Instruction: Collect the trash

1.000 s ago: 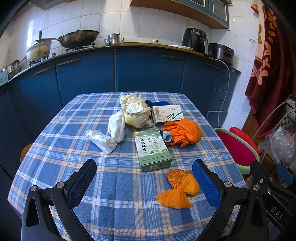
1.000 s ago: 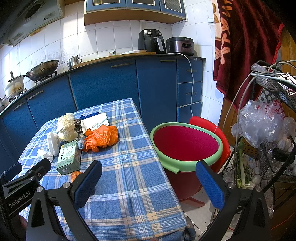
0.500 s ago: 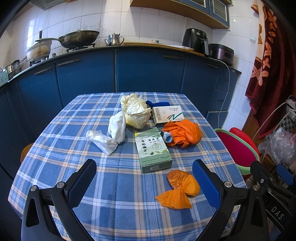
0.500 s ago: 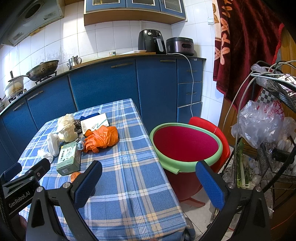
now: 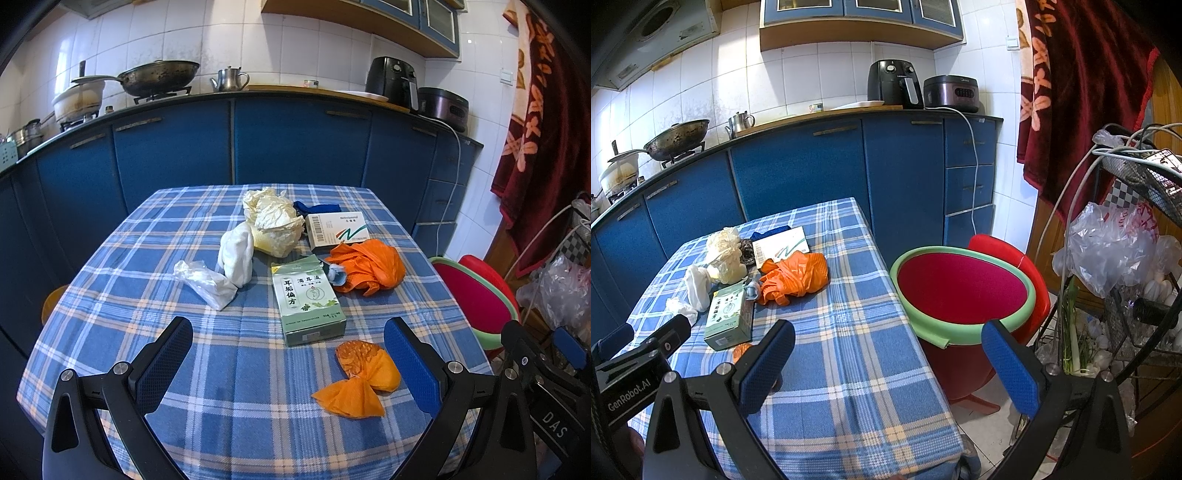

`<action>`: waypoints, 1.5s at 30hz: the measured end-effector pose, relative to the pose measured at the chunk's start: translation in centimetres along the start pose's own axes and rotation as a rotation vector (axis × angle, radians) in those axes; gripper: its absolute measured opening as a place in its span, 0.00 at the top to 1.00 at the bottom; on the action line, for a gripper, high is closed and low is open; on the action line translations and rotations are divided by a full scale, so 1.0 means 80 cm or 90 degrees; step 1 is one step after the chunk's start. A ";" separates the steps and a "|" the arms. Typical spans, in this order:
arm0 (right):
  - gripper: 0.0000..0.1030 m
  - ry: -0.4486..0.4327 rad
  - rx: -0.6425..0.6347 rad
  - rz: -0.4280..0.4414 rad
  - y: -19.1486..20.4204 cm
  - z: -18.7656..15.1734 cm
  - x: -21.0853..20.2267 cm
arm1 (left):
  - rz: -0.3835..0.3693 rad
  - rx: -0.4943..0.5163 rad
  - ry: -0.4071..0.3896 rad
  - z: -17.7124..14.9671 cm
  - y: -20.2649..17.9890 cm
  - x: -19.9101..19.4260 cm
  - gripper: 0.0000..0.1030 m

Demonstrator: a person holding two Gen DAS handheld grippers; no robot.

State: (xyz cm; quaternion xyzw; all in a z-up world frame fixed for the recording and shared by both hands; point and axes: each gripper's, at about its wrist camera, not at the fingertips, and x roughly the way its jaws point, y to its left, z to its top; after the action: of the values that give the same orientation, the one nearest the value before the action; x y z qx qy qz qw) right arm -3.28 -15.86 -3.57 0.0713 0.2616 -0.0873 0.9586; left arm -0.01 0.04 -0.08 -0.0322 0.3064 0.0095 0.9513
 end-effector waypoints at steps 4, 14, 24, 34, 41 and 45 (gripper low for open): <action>0.00 -0.001 0.000 0.000 0.000 0.000 0.000 | 0.000 0.000 0.000 0.000 0.000 0.000 0.00; 0.00 -0.004 -0.008 0.005 0.002 0.009 0.011 | 0.008 -0.007 0.006 0.007 0.012 0.004 0.00; 0.00 0.015 -0.038 0.037 0.019 0.024 0.047 | 0.034 -0.025 0.020 0.023 0.046 0.028 0.00; 0.00 0.068 -0.053 0.074 0.042 0.037 0.102 | 0.061 -0.047 0.062 0.044 0.079 0.077 0.00; 0.00 0.089 -0.077 0.096 0.061 0.050 0.133 | 0.063 -0.047 0.080 0.053 0.092 0.102 0.00; 0.00 0.112 -0.108 0.104 0.072 0.053 0.153 | 0.066 -0.071 0.104 0.051 0.108 0.118 0.00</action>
State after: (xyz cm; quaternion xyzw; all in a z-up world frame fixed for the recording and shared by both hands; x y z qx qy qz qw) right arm 10.37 -12.60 -5.71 0.0186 0.3443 0.0196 0.9385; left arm 9.71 8.93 -2.80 -0.0697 0.3830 0.0732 0.9182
